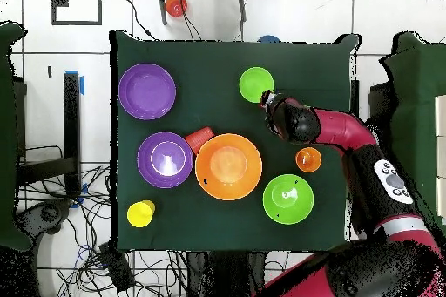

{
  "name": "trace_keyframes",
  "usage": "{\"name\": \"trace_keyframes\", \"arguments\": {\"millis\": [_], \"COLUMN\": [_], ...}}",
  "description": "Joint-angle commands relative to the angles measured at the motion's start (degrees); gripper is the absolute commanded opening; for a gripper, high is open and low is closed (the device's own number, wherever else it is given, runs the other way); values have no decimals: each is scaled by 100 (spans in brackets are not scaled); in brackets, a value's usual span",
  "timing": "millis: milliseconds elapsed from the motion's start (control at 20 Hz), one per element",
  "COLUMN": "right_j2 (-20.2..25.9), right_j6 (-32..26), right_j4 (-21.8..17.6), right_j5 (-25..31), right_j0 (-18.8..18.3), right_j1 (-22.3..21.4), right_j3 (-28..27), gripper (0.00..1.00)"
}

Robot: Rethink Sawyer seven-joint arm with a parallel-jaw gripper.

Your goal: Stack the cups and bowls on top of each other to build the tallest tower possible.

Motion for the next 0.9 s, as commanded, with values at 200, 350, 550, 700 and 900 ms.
{"name": "trace_keyframes", "arguments": {"millis": [200,350,550,700,900], "right_j2": [865,838,1037,1257,1367], "right_j6": [-1040,-924,-869,-933,-949], "right_j4": [7,-90,-49,26,-11], "right_j5": [342,315,282,321,354], "right_j0": [-440,-405,-528,-682,-786], "right_j1": [-209,-434,-597,-622,-625], "right_j3": [461,609,802,900,997], "gripper": [100,100,100,100,100]}}
